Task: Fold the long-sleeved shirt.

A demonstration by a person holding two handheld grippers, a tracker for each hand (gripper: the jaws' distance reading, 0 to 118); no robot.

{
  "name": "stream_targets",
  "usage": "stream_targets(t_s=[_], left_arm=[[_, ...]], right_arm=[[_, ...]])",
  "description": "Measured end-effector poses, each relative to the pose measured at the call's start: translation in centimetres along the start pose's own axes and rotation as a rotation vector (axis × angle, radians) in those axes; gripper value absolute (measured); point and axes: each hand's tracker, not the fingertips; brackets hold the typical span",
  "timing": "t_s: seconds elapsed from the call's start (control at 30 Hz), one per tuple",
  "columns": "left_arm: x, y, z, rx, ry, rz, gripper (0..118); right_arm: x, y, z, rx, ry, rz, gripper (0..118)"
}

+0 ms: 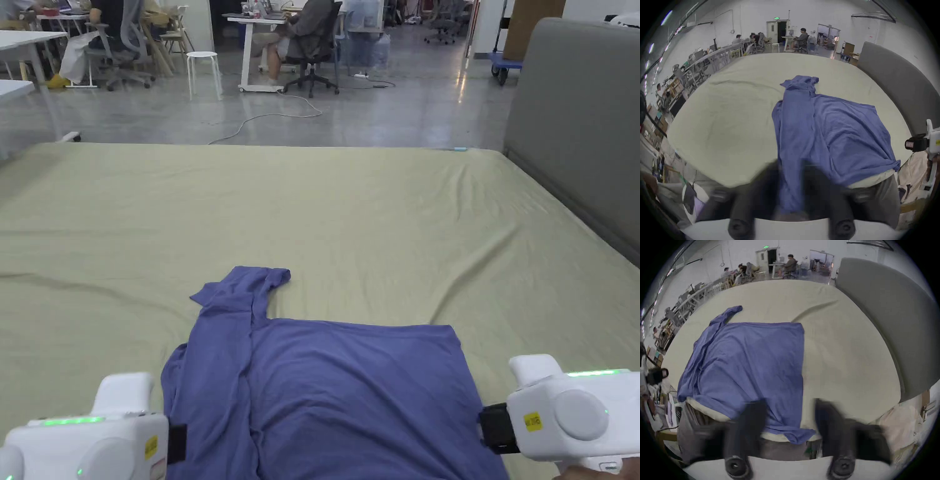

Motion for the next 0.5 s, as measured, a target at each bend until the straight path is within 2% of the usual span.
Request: stream_targets(t_s=[0.03, 0.07, 0.13, 0.17, 0.33, 0.37, 0.4, 0.43, 0.47, 0.5], left_arm=[[0.3, 0.7, -0.4, 0.034, 0.000, -0.033, 0], [0.3, 1.4, -0.6, 0.065, -0.002, -0.044, 0], [0.6, 4.4, -0.8, 0.095, -0.093, -0.062, 0], [0.8, 6.0, -1.2, 0.111, -0.094, -0.069, 0], [1.7, 17.7, -6.4, 0.144, -0.104, -0.040, 0], [2.0, 19.9, -7.8, 0.140, -0.099, -0.046, 6], [2.6, 22.3, -9.8, 0.122, -0.086, -0.064, 24], [3.1, 24.4, -12.1, 0.091, -0.092, -0.073, 52], [3.6, 26.4, -14.6, 0.059, -0.104, -0.075, 89], [3.9, 27.7, -16.9, 0.024, -0.126, -0.065, 104]], right_arm=[[-0.5, 0.2, -0.3, -0.003, 0.012, 0.007, 0], [-0.7, 0.5, -0.5, 0.009, 0.009, 0.026, 0], [-1.5, 1.2, -0.3, 0.021, 0.130, 0.041, 0], [-1.8, 1.5, -0.4, 0.017, 0.139, 0.037, 0], [-3.0, 4.5, -3.2, -0.022, 0.102, 0.073, 0], [-3.1, 5.0, -3.8, -0.021, 0.100, 0.075, 0], [-3.4, 5.7, -4.4, -0.025, 0.097, 0.076, 0], [-3.6, 6.4, -5.1, -0.037, 0.097, 0.076, 0], [-3.6, 6.9, -6.1, -0.052, 0.105, 0.075, 0], [-3.8, 7.4, -6.8, -0.064, 0.112, 0.076, 0]])
